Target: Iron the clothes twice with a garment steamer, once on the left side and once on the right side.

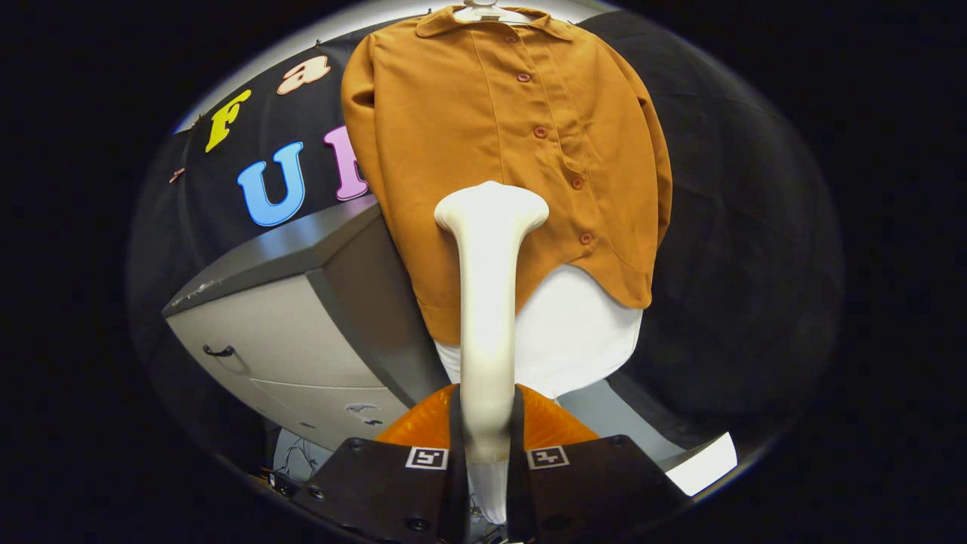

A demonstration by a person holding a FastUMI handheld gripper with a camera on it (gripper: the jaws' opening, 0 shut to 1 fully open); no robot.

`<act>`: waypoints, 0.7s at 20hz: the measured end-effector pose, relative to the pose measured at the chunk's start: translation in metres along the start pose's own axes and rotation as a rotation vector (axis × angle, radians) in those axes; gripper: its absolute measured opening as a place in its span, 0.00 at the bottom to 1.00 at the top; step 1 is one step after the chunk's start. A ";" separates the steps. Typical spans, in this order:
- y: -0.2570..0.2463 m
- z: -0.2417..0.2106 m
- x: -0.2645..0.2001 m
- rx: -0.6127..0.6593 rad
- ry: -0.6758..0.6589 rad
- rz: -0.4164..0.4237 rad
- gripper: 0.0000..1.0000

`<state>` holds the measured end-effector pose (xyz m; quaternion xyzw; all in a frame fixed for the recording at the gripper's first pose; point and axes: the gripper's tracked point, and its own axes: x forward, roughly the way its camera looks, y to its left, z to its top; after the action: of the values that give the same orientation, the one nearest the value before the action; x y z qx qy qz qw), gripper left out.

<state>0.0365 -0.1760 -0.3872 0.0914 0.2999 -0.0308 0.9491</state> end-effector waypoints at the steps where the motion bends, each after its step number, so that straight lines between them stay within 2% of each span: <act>1: -0.001 -0.008 -0.004 -0.002 0.011 0.002 0.23; 4: -0.001 -0.017 -0.029 -0.005 0.007 0.017 0.23; 7: 0.002 -0.003 -0.056 -0.005 -0.021 0.024 0.23; 11: 0.005 0.046 -0.094 -0.008 -0.126 0.024 0.23; 14: 0.008 0.103 -0.123 -0.033 -0.255 0.026 0.23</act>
<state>-0.0055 -0.1874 -0.2322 0.0750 0.1763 -0.0251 0.9812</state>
